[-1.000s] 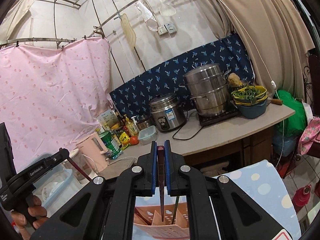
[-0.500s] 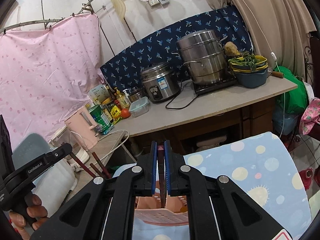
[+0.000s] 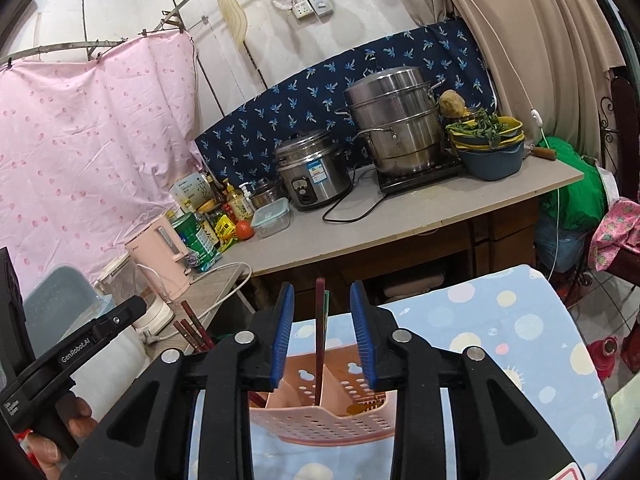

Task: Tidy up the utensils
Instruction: 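Move both open tools back over the remaining chopsticks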

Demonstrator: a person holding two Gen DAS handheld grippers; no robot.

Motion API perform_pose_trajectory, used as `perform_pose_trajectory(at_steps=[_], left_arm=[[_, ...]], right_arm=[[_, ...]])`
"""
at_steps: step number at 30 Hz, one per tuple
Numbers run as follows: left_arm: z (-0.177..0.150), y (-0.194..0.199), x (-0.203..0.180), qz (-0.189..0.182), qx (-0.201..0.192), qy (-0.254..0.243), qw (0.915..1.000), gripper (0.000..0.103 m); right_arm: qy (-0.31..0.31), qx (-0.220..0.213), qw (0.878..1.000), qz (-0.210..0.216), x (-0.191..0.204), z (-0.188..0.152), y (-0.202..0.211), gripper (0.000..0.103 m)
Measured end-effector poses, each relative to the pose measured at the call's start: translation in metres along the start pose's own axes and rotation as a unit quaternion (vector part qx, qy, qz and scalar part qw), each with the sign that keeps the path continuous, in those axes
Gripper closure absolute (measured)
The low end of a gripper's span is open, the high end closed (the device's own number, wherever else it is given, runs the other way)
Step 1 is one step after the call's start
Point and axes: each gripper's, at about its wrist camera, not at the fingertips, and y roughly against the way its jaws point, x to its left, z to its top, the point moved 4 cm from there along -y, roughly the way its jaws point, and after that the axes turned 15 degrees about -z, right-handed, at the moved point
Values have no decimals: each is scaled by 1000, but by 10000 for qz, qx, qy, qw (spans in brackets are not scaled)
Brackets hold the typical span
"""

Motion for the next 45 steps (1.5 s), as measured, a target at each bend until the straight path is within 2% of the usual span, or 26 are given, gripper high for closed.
perform_pose_trajectory(at_steps=[4, 8, 14, 25, 30, 39, 45], left_arm=[[0, 12, -6, 24, -43, -99, 9999, 58], [-3, 30, -12, 24, -96, -172, 9998, 56], [-26, 56, -15, 104, 59, -262, 9996, 55], [-111, 94, 2, 270, 636, 102, 9976, 55], [-149, 115, 5, 348, 847, 130, 9957, 55], [-221, 145, 11, 464, 1359, 122, 9896, 55], [-260, 155, 16, 529, 1667, 222, 9843, 55]], right_arm=[[33, -55, 10000, 55, 1, -1, 17, 70], [93, -94, 9999, 106, 2, -7, 36, 65], [339, -75, 9994, 53, 1, -33, 71, 65], [716, 467, 9962, -169, -15, -124, 123, 65], [830, 882, 9923, -245, -24, -173, 139, 65], [1126, 1633, 9790, -466, -36, -258, 148, 65], [1166, 1922, 9728, -554, -39, -300, 149, 65]])
